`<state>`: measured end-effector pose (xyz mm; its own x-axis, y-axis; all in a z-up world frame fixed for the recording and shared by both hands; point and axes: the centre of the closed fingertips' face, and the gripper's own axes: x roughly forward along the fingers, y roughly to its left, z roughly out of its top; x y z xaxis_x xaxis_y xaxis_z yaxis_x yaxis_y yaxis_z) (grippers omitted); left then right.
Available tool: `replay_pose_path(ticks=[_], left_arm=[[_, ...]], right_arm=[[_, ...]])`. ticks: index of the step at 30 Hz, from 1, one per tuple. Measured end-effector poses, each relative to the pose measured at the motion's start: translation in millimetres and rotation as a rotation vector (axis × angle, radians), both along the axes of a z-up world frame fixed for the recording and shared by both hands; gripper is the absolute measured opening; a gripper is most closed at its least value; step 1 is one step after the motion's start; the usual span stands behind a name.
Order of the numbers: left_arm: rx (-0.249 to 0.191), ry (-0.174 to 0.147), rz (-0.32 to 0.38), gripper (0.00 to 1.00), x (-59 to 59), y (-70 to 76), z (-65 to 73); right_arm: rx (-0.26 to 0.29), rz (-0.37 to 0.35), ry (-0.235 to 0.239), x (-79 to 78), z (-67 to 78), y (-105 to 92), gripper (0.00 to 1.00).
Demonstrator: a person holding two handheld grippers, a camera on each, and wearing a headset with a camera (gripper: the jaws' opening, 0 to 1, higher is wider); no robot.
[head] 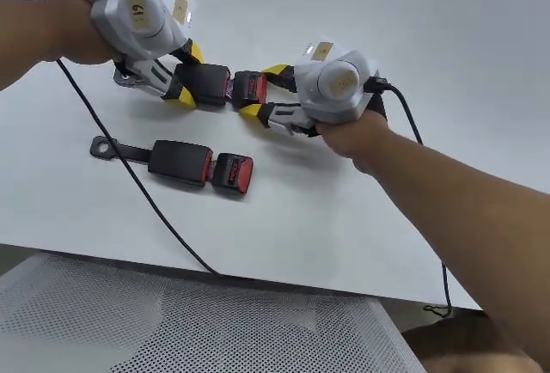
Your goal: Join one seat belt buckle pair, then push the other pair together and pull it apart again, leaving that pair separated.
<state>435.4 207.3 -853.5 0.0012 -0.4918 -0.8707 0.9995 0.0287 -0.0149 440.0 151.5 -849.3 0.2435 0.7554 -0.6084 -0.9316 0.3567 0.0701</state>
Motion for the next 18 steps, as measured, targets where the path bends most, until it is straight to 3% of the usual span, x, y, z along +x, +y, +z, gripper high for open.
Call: replay_pose_path(ticks=[18], left_arm=[[-0.01,0.002,0.006,0.34,-0.1,-0.6,0.8]], right_arm=[[-0.023,-0.007,-0.014,0.7,-0.5,-8.7,0.36]])
